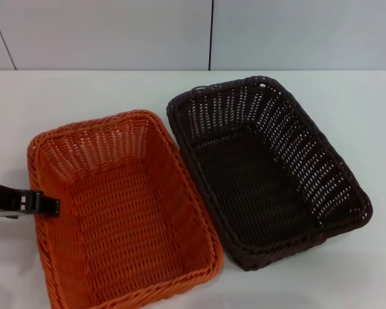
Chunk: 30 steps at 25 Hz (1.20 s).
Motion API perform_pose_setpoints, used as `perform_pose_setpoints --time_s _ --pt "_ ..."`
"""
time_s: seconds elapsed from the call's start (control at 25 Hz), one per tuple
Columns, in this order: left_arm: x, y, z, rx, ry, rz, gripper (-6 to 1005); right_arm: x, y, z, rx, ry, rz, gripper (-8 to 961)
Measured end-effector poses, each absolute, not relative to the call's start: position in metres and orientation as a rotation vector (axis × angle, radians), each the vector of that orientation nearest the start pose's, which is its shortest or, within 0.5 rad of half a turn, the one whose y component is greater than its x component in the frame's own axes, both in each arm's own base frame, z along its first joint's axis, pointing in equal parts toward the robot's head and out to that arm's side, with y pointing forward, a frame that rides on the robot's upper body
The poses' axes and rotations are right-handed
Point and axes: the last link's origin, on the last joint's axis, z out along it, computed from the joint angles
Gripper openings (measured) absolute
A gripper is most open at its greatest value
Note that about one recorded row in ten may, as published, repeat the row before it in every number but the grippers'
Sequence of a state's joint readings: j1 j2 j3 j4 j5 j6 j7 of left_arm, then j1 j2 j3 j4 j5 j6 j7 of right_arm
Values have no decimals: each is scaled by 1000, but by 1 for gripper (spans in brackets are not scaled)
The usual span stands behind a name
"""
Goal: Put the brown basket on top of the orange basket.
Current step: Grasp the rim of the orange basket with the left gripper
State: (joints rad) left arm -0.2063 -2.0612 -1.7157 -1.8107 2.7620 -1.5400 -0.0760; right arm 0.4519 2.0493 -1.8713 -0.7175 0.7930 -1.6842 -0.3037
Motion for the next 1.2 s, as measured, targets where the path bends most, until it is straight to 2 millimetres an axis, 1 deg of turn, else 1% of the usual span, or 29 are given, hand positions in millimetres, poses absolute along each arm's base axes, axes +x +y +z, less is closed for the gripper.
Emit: perform_pose_setpoints --time_s 0.16,0.4,0.8,1.04,1.2 --pt "-228 296 61 -1865 -1556 214 664 186 340 119 -779 -160 1138 676" --pt "-233 295 50 -1880 -1625 216 653 185 341 119 -780 -160 1139 676" --pt "-241 297 42 -1885 -1662 258 636 186 340 121 -775 -162 1140 675" --pt "-238 298 43 -1895 -1643 253 625 186 339 121 -769 -165 1143 675" --pt "-237 299 46 -1905 -1615 256 402 185 338 120 -766 -164 1143 675"
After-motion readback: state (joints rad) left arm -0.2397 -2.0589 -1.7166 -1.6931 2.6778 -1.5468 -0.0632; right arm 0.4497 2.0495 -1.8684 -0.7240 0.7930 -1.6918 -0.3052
